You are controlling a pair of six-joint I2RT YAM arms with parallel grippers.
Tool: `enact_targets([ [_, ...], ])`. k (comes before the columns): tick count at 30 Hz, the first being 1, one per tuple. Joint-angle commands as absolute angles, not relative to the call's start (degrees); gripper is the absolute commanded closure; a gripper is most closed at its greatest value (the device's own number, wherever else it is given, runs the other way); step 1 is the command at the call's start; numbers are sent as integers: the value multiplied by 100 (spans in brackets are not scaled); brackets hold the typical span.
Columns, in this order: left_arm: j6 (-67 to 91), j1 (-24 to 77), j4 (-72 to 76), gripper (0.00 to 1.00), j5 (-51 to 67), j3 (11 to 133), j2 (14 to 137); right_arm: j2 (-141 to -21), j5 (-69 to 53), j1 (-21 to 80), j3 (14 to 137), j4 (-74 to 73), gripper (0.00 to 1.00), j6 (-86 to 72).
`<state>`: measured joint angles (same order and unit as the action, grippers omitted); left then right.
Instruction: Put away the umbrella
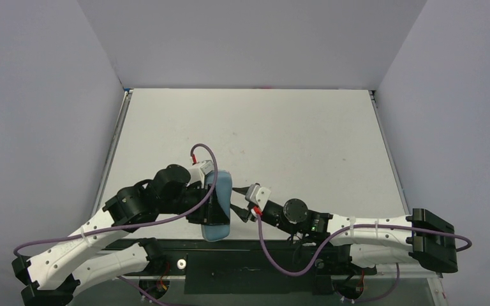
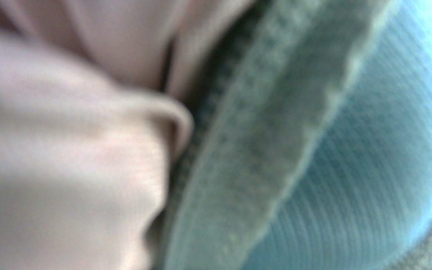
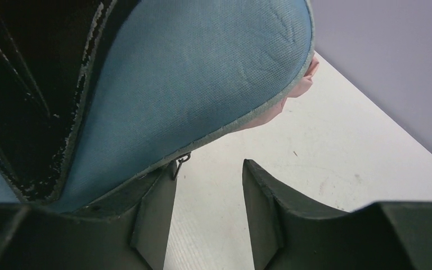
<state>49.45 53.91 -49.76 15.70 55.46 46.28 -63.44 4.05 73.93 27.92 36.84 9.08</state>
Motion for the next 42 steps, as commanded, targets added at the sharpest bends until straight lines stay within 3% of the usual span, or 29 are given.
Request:
enact_targets([
  [1, 5018, 5392, -4377, 98, 1752, 5701, 4508, -6394, 295, 7400, 2906, 4409, 59, 979],
  [13, 5017, 5389, -4401, 98, 1771, 5659, 4488, -6372, 176, 7418, 2867, 4329, 99, 1008],
  [30, 5017, 5388, -4418, 99, 1844, 5540, 4519, -6001, 463, 7387, 2953, 3988, 100, 575],
  [42, 5351, 5472, -3824, 100, 2063, 4713, 4377, -6109, 477, 5741, 4518, 2762, 100, -1222],
])
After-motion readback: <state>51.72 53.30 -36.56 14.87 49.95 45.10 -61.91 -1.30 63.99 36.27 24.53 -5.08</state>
